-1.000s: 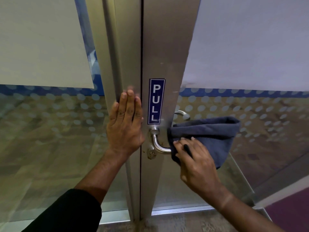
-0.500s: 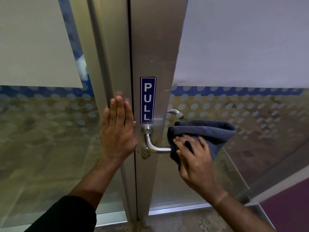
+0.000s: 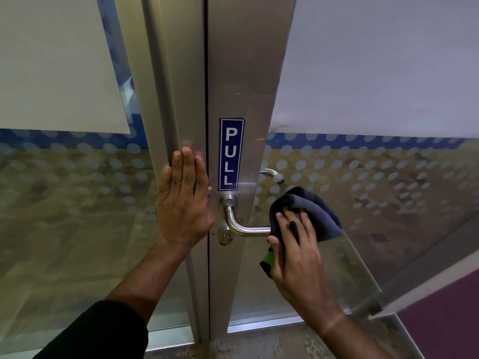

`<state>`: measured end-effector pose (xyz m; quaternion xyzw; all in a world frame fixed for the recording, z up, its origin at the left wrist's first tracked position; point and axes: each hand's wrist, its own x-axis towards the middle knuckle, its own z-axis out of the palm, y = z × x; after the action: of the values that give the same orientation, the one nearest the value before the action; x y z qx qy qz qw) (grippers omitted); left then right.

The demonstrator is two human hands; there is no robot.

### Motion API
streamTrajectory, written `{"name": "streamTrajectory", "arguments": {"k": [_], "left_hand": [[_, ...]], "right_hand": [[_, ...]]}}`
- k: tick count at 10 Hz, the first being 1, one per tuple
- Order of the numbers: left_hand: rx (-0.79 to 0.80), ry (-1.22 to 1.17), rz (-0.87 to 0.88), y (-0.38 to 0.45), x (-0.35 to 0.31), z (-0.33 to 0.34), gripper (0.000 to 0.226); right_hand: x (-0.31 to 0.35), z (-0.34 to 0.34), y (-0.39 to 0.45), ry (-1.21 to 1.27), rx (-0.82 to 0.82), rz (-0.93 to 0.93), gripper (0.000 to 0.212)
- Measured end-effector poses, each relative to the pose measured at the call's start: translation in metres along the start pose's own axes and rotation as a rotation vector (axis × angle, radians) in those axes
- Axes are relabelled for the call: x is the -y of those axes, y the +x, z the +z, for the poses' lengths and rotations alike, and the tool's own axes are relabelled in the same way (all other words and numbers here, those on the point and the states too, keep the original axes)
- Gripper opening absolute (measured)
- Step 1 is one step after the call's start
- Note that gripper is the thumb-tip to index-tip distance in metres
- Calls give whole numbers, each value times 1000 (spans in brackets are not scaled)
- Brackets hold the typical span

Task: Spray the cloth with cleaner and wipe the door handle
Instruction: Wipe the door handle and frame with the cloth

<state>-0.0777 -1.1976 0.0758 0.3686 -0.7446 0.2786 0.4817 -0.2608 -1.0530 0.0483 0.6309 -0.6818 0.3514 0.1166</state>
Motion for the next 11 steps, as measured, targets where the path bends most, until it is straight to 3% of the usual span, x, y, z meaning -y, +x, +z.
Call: {"name": "streamTrajectory", "arguments": {"k": [2,3,5,8,11], "left_hand": [[-2,1,7,1,0,0,68],[-6,5,9,0,0,-1,71],[-1,-3,3,1,0,-1,69],[-9,-2,7,1,0,0,69],[-20,1,10,0,1,2,65]], "right_hand": [[5,-3,6,69,-13,90,47],[12,-2,6,65,33,167,58],[9,-10,3,-22,161,111,59],[8,-18,8,-85,362,133,84],[9,-43,28,-61,521,137,86]]}}
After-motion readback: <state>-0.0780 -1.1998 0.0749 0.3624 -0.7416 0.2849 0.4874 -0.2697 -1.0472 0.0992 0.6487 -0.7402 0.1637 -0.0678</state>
